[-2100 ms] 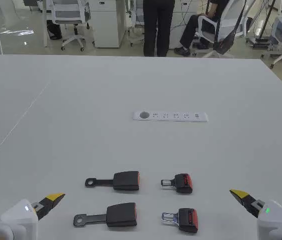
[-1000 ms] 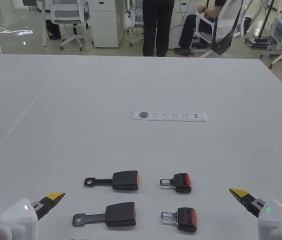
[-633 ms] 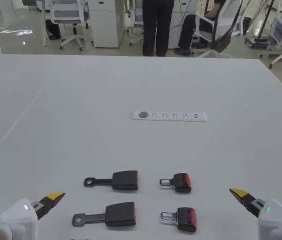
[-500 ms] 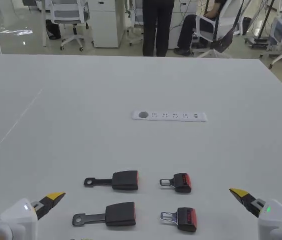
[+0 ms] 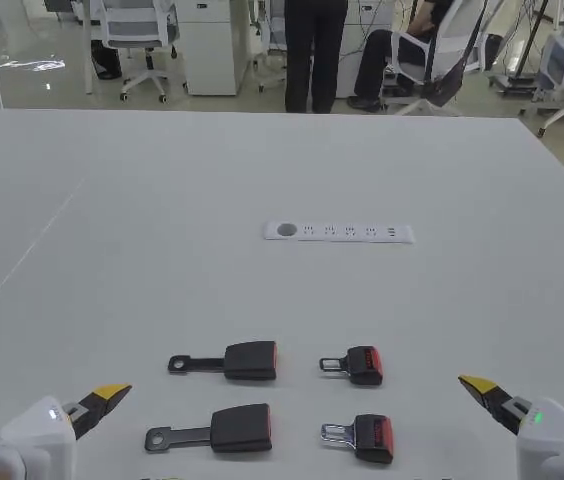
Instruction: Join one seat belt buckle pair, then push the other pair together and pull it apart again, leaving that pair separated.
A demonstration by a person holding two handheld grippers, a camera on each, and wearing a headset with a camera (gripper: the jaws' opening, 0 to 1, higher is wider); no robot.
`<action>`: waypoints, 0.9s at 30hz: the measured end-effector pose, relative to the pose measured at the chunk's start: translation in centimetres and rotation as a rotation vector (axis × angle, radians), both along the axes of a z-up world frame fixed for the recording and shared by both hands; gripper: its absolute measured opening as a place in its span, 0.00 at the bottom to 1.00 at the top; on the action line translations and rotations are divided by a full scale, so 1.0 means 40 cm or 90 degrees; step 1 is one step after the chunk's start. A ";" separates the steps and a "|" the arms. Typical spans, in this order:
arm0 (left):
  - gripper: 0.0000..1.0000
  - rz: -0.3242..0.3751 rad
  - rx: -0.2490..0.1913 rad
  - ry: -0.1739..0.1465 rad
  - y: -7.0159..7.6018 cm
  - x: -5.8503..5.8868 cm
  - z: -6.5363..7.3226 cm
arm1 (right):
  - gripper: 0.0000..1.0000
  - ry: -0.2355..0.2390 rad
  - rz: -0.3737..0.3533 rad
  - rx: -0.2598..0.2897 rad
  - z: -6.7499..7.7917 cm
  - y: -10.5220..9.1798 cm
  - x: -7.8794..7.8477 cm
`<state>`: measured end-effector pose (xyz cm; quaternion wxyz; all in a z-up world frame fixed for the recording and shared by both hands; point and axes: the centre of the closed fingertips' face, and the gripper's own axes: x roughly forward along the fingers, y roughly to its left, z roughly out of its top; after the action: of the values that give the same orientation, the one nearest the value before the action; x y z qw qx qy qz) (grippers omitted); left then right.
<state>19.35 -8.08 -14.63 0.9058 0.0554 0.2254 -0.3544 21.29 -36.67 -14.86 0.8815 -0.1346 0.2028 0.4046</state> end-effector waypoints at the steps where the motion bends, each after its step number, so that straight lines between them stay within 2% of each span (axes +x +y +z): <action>1: 0.98 -0.001 0.001 -0.001 0.000 0.000 0.001 | 0.99 0.000 0.000 0.001 0.000 0.001 -0.001; 12: 0.98 -0.004 0.003 -0.002 -0.015 -0.006 0.013 | 0.99 0.000 0.000 0.001 0.004 0.004 -0.003; 27: 0.98 -0.007 0.004 -0.003 -0.002 -0.002 0.002 | 0.99 0.001 0.000 -0.001 0.010 0.008 -0.009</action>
<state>19.27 -8.17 -14.54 0.9043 0.0604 0.2243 -0.3582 20.93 -36.33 -14.44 0.8813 -0.1347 0.2038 0.4046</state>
